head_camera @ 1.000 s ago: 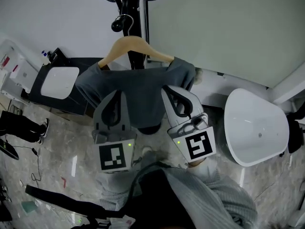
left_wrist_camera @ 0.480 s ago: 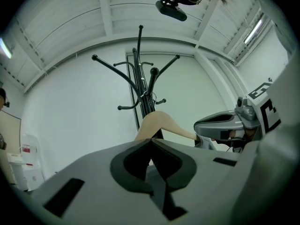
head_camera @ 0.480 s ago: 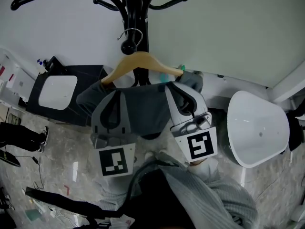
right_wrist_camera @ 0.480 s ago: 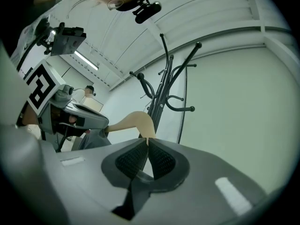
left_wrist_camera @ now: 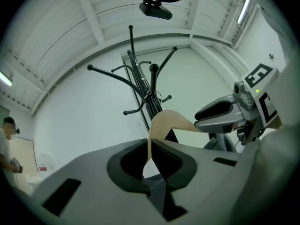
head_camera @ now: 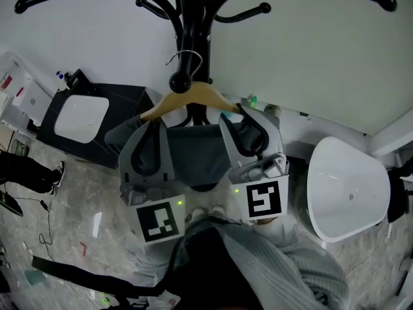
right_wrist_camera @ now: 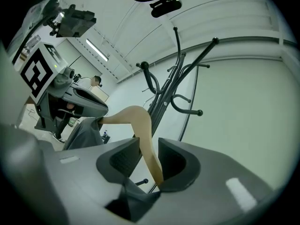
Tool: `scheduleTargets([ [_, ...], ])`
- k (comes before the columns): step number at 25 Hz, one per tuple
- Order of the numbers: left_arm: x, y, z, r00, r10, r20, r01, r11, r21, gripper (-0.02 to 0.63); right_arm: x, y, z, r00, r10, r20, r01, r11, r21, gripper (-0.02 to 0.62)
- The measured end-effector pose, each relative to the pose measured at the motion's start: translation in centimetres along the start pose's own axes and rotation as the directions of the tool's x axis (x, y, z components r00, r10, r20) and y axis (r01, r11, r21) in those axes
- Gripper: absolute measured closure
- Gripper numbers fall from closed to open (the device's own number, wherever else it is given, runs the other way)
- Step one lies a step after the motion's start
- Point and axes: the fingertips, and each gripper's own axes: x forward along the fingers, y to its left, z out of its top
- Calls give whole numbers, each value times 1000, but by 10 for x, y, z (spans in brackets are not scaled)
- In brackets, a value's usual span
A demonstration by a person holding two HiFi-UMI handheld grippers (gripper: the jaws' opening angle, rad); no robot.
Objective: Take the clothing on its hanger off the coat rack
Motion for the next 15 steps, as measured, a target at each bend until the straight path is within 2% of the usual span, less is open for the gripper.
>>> scheduleTargets([
  [1, 1, 1, 0, 1000, 9, -9, -9, 1000, 23, 593, 2, 0, -2, 1000, 4, -11, -5, 1000, -13, 494],
  [3, 5, 1, -1, 999, 18, -26, -16, 998, 64, 480, 6, 0, -8, 999, 16, -47, -18, 999, -49, 456],
  [5, 10, 2, -3, 998, 26, -49, -20, 994, 109, 445, 10, 2, -13, 996, 31, -80, -37, 996, -82, 428],
  [8, 20, 1, -12, 993, 65, -93, -44, 975, 217, 431, 16, 4, -15, 994, 28, -101, -44, 986, -160, 411],
  [11, 29, 1, -15, 989, 131, -72, -99, 935, 341, 433, 22, 7, -18, 993, 32, -114, -56, 975, -215, 410],
  [15, 39, -2, -18, 988, 137, -73, -98, 915, 390, 433, 30, 10, -23, 990, 52, -133, -85, 964, -254, 400],
])
